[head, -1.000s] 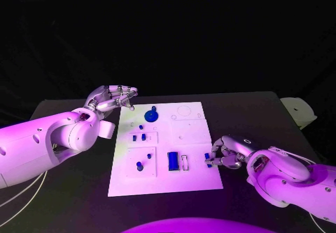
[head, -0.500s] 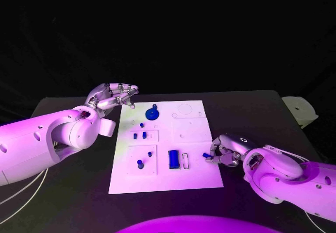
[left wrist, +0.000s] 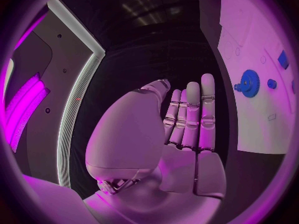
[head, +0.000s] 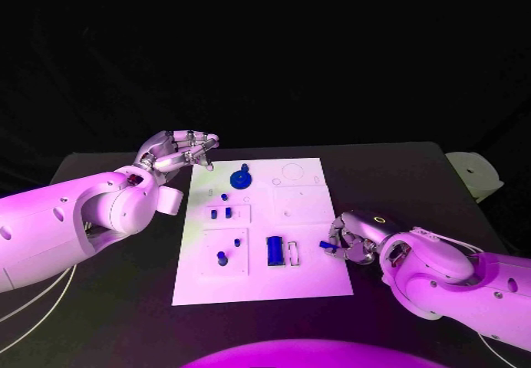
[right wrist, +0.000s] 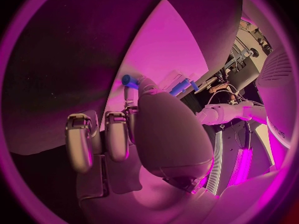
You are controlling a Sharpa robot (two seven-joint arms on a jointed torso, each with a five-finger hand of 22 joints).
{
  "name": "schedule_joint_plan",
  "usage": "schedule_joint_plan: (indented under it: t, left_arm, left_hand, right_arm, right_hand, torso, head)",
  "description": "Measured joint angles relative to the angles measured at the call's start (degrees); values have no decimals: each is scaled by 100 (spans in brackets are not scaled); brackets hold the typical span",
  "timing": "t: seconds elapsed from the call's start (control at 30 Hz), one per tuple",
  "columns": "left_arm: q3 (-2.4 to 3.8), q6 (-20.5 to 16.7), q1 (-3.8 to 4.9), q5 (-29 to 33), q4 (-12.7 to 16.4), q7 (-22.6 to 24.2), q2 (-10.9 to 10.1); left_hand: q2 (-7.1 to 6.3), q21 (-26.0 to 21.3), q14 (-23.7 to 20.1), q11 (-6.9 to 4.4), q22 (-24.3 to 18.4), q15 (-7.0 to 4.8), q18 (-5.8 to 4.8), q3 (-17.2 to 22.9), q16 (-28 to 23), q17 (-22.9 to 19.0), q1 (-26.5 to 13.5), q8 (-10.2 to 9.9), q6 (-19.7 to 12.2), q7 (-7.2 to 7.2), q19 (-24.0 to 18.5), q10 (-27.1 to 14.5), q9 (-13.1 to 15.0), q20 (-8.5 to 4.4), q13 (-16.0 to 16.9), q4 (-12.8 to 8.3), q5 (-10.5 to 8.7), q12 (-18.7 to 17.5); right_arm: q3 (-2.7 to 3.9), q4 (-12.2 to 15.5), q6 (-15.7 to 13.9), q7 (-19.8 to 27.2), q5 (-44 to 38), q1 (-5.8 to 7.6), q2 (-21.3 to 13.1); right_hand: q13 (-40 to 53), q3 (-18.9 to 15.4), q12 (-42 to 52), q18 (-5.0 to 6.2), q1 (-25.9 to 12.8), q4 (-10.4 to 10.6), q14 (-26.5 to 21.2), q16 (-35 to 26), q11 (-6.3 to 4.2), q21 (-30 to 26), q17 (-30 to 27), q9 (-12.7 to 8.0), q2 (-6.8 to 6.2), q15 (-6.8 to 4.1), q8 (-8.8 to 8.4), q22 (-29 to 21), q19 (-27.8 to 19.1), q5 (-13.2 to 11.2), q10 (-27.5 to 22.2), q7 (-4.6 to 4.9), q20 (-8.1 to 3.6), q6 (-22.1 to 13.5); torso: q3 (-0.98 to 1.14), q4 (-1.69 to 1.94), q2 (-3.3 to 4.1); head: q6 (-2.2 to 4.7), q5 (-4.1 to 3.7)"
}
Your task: Assemble the parts on the task board
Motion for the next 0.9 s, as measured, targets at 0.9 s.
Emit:
schedule_joint_plan:
  t: [0.9]
  left_arm:
    - [0,0,0,0,-3,-12,17]
  left_hand:
    - [-2,0,0,-21,0,0,0,16,0,-4,-2,0,-20,20,0,-20,-1,0,-5,-16,0,0]
  right_arm:
    - [-43,354,-157,-154,269,91,237]
  right_hand:
    - [-448,1645,-33,0,-1400,-682,0,0,21,0,4,422,-532,-2,353,-1,1,775,21,23,0,-169]
  torso:
    - [0,3,3]
  head:
    - [-6,18]
